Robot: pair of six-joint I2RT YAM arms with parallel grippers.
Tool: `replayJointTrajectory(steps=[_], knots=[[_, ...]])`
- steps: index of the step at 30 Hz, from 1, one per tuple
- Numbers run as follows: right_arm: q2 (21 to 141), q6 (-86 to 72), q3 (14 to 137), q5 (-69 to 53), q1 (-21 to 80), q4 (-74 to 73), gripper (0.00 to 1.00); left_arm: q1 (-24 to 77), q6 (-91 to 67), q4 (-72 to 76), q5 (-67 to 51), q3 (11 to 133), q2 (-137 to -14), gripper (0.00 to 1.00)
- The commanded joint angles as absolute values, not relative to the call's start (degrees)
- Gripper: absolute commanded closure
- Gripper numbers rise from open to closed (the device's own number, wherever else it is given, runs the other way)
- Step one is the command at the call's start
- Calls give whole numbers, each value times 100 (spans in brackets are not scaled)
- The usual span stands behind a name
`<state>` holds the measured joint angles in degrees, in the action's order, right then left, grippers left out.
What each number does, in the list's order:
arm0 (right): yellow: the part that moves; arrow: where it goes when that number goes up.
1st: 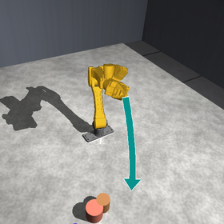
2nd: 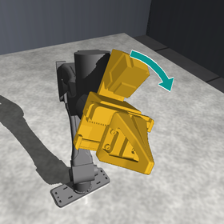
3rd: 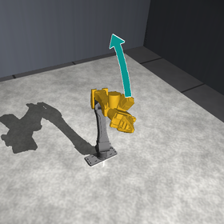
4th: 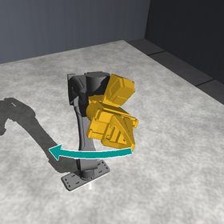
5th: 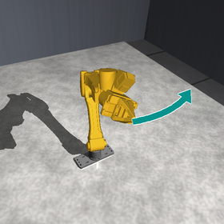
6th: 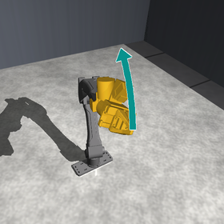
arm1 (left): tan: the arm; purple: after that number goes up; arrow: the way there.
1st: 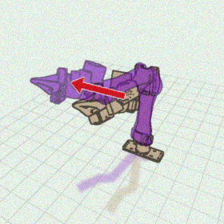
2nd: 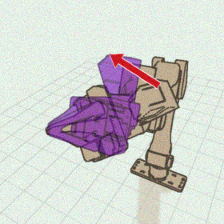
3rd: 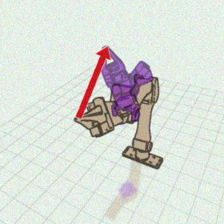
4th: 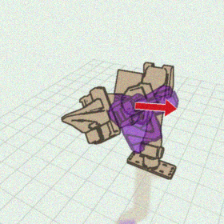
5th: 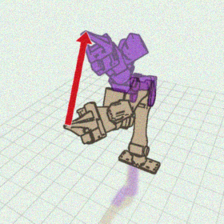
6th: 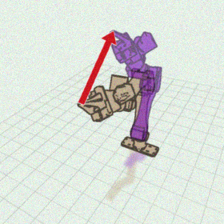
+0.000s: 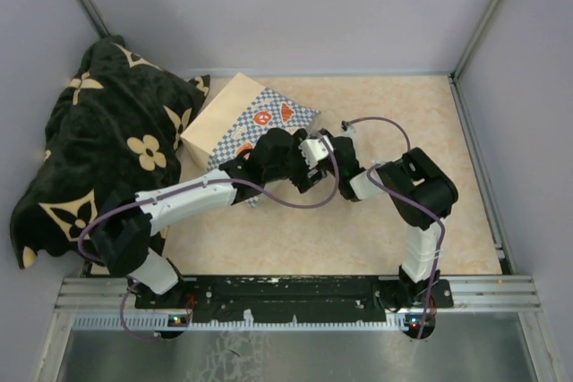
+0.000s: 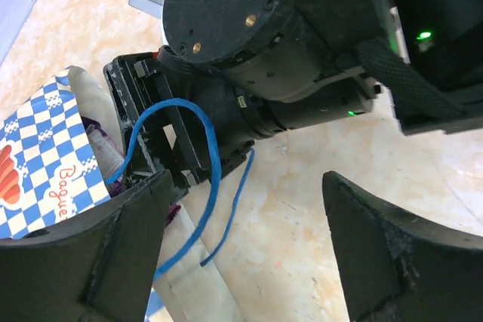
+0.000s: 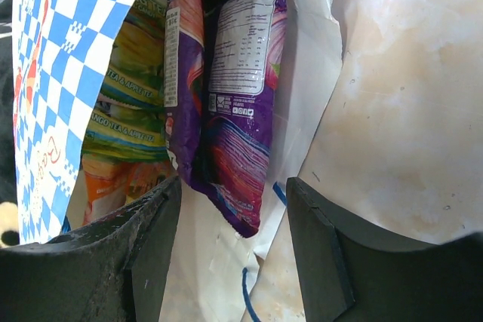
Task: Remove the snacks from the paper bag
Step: Adjust the paper bag at the center of the board.
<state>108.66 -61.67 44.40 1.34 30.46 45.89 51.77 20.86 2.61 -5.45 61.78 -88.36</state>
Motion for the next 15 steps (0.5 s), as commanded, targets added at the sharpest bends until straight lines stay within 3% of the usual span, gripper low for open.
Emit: replayJointTrajectory(steps=[1,3,4,5,6,15], knots=[[10907,-6144,4623,96,2997,4886,41,5209,2178,426,-196,6496,-9342,19],[10900,-6146,4607,77,2997,4899,41,5211,2180,442,11,6574,-9503,39],[10889,-6144,4587,79,2997,4910,41,5207,2164,438,109,6615,-9556,56],[10871,-6138,4563,79,2997,4927,41,5211,2167,410,169,6650,-9596,83],[10849,-6130,4517,87,2993,4947,41,5209,2137,370,244,6703,-9612,99],[10688,-6187,4069,49,2867,5198,41,5189,2058,725,661,6457,-8985,100]])
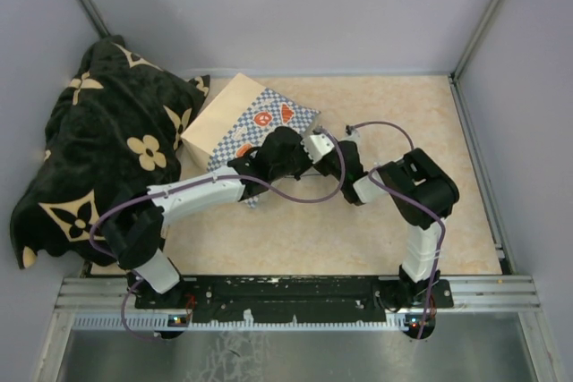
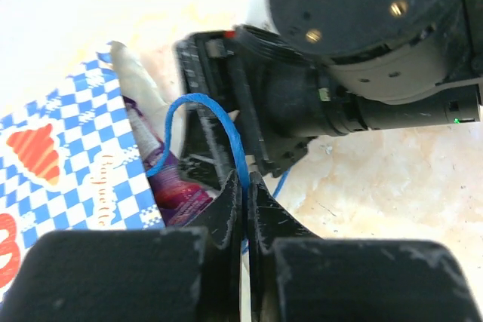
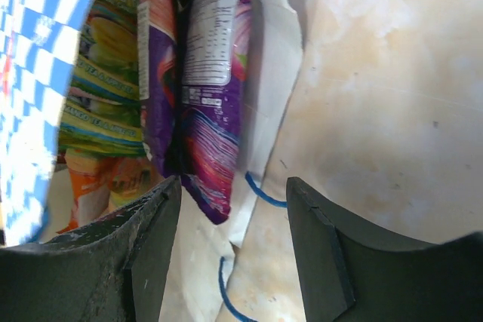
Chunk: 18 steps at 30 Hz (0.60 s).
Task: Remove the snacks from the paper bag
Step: Adjust the paper bag at the center of the board.
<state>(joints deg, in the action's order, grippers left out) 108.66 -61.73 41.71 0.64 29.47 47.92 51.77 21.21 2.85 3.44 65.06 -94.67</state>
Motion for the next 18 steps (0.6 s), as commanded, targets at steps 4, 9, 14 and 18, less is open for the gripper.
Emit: replayJointTrajectory(steps=[4,9,14,18], knots=[[10642,-6225,3979,44,2848,5212,40,5097,1954,899,977,6412,-8691,100],[10470,-6240,3820,176,2846,5175,39,4934,1857,1146,1043,6356,-8254,100],[10377,-6198,3768,257,2839,5246,39,4757,1894,1266,1177,6267,-8139,100],[10326,-6181,3822,253,2839,5202,39,4694,1911,1300,1272,6334,-8187,100]])
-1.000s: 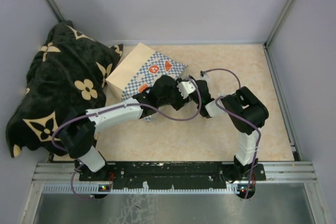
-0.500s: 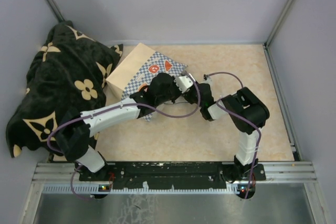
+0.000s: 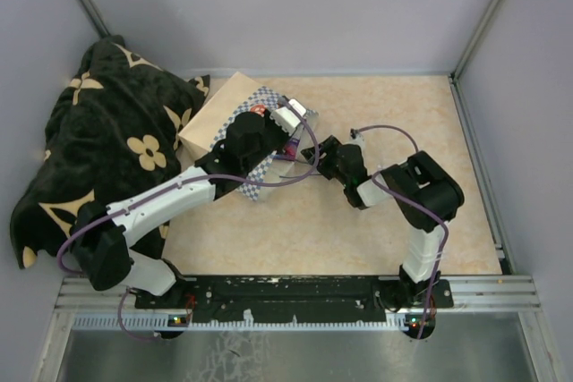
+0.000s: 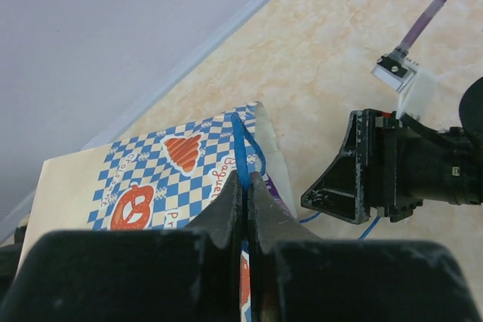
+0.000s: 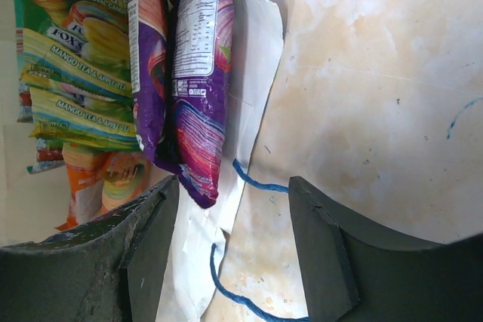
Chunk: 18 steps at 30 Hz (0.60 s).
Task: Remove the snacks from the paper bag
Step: Adjust the paper bag at the center of the board.
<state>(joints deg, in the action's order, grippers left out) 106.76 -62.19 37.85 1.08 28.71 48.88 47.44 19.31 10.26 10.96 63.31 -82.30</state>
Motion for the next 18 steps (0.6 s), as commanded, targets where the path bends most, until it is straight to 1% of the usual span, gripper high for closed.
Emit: replayJointTrajectory(steps=[1,10,18], knots=[[10296,-6179,3825,267,2839,5177,39,4681,1932,1305,1300,6354,-8200,100],[10073,-6242,3805,353,2906,5133,38,4649,2063,1347,1668,6615,-8167,100],[9892,-6257,3736,943,3260,5207,39,4649,1938,1524,2058,6578,-8022,100]])
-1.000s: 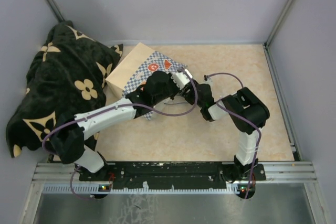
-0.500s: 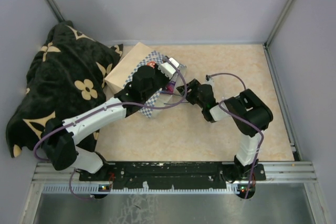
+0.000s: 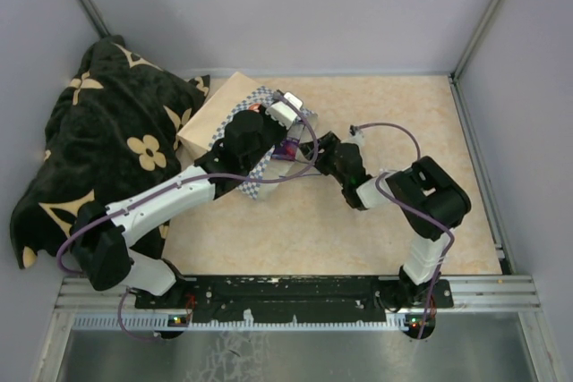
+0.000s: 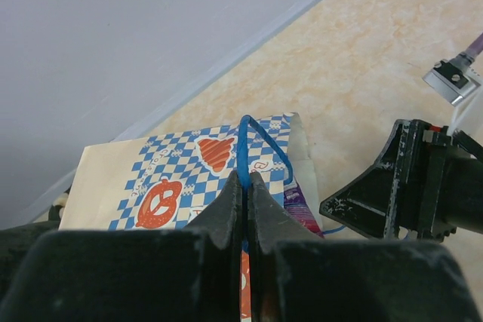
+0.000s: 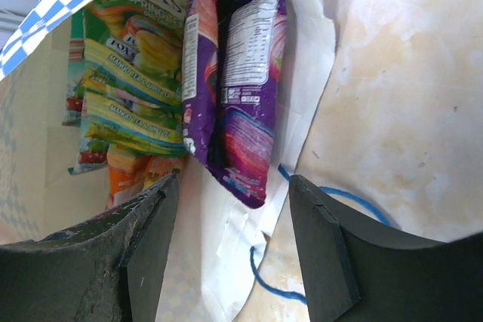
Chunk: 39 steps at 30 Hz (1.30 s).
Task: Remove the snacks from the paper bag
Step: Adjust the paper bag at the center of the board, then take out the snack from the paper bag.
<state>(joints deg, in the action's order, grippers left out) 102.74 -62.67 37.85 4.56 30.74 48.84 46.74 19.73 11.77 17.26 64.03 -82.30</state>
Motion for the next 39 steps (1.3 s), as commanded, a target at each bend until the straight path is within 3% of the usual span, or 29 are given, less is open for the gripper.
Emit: replayJointTrajectory(steps=[1,7,12,39], knots=[[9874,-6252,3735,1016,3283,5211,39,4649,1946,1529,2081,6578,-8002,100],[10164,-6173,4081,965,3288,5277,41,4626,2029,1538,2030,6621,-7934,100],[10598,-6355,4377,904,3287,5413,51,4558,1985,1415,1954,6740,-8010,100],[12316,-6357,5997,1169,3292,4612,52,4466,1899,1222,1886,6689,-7967,100]])
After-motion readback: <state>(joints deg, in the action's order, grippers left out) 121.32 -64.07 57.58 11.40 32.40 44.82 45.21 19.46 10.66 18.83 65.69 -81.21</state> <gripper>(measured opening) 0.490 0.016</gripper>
